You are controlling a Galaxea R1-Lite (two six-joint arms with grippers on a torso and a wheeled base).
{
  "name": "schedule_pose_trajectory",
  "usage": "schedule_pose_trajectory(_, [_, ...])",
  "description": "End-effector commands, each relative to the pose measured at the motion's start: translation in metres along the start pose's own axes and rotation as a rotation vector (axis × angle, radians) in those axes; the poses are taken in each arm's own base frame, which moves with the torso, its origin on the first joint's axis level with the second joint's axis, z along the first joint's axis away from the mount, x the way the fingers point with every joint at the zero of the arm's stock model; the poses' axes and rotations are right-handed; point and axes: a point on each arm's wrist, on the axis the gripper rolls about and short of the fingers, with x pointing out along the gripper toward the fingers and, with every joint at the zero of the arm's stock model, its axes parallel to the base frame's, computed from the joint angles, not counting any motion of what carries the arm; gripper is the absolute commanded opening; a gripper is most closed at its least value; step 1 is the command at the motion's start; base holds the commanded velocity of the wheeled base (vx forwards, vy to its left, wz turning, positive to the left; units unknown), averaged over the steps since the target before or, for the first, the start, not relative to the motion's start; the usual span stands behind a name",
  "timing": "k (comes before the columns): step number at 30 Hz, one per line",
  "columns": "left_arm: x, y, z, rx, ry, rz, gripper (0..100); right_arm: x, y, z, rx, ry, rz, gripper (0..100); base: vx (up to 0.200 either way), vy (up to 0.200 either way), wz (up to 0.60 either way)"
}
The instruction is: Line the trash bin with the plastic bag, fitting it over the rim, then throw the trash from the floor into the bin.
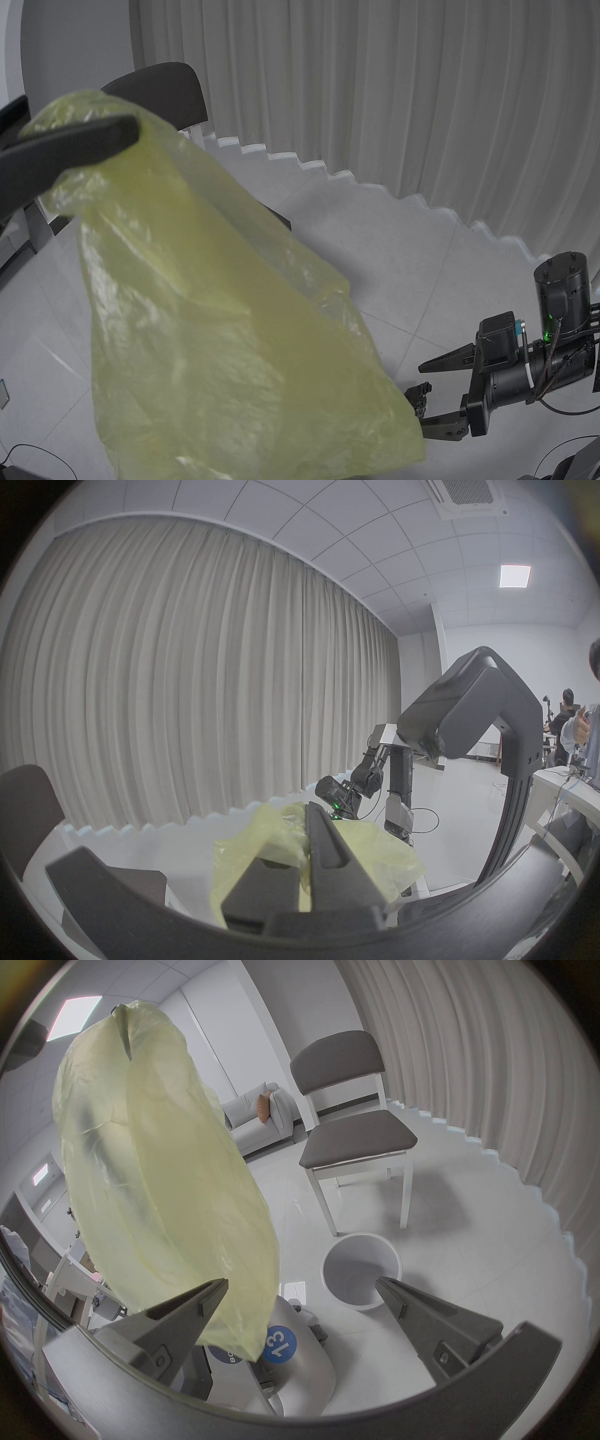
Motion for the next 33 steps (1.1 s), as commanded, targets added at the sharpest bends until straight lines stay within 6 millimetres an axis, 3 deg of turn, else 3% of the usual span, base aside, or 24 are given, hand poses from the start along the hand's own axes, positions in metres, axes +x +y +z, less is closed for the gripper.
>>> schedule_pose_trajectory(1, [-0.001,0.0,0.007,0.015,-0.019,0.001,0,-0.011,0.003,-0.003,-0.006,-0.025,-0.007,100,0.0,0.0,0.0])
schedule_pose_trajectory(11, [-0.004,-0.001,0.011,0.026,-0.034,0.003,0,-0.014,0.007,0.0,-0.008,-0.044,0.0,100,0.0,0.0,0.0])
schedule_pose_trajectory(19, [-0.003,-0.002,0.009,0.023,-0.028,-0.003,0,-0.003,0.013,0.03,0.041,-0.096,0.042,100,0.0,0.0,0.0])
schedule_pose_trajectory(26, [-0.004,-0.003,0.007,0.02,-0.024,-0.001,0,0.002,0.031,0.027,0.003,-0.07,0.066,100,0.0,0.0,0.0])
schedule_pose_trajectory(33, [-0.006,-0.003,0.007,0.023,-0.027,0.003,0,0.007,0.02,0.018,0.036,-0.033,0.0,100,0.0,0.0,0.0])
